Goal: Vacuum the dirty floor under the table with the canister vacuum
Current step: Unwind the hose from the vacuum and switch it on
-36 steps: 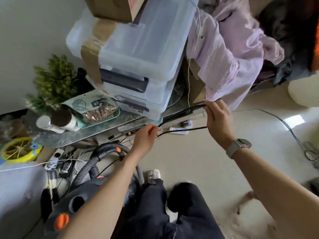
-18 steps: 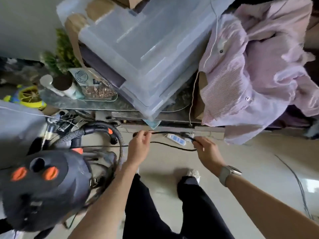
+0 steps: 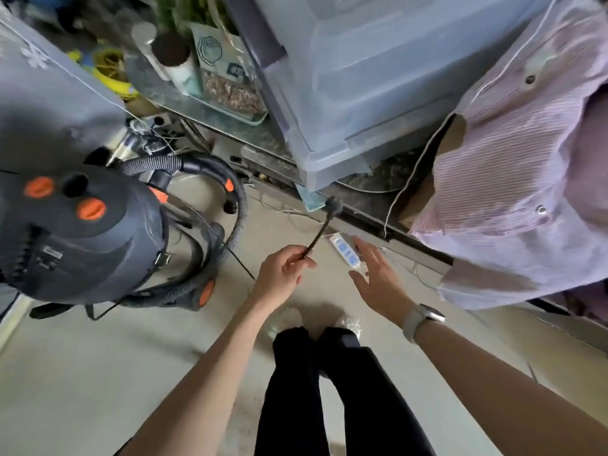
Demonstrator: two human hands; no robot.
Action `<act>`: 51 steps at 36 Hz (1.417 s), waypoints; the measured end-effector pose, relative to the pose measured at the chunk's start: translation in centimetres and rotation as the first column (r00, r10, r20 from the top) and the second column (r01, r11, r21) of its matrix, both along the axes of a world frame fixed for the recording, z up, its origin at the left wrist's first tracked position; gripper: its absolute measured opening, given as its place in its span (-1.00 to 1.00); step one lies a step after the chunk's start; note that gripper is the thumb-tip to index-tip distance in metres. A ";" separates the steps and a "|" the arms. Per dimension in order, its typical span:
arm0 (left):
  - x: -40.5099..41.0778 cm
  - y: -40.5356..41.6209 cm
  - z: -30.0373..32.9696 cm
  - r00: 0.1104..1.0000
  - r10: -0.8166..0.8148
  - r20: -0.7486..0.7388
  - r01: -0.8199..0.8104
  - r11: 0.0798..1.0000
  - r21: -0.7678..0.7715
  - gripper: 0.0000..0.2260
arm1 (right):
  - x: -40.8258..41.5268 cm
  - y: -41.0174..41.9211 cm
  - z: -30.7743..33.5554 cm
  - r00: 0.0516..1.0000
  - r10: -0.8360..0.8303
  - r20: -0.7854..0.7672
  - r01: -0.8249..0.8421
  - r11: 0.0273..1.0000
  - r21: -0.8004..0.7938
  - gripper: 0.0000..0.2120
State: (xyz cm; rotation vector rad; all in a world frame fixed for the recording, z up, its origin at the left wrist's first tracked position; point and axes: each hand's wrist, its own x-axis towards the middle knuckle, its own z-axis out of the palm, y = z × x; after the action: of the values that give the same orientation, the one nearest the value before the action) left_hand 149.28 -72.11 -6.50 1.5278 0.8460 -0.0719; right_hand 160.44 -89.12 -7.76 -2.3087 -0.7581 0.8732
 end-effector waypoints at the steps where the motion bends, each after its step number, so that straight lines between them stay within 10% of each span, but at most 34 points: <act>1: -0.2 0.1 -0.6 0.998 -0.059 -0.015 0.059 0.998 0.031 -0.77 | 0.2 0.5 -0.8 0.999 0.031 0.011 -0.031 1.000 0.000 -0.33; 18: -0.6 -4.4 -23.7 0.990 -0.054 -0.133 0.087 0.962 0.261 -0.86 | 3.2 -1.3 -26.1 0.907 0.420 0.019 -0.403 0.881 -0.250 -0.74; 30: 4.5 -1.6 -49.4 0.903 -0.376 -0.206 0.428 0.758 0.492 -0.78 | 9.1 -1.5 -50.7 0.981 -0.191 0.033 0.194 0.968 -0.157 -0.83; 51: 7.8 -0.8 -60.2 0.980 -0.094 -0.177 0.189 0.728 0.659 -0.79 | 13.0 -0.7 -60.2 0.921 0.018 0.388 0.010 0.998 -0.069 -0.84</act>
State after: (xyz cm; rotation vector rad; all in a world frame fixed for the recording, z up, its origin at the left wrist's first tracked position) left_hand 157.07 -72.92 -66.72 2.3035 0.9084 0.0303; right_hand 173.45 -89.79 -67.91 -2.5802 -0.9065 0.4466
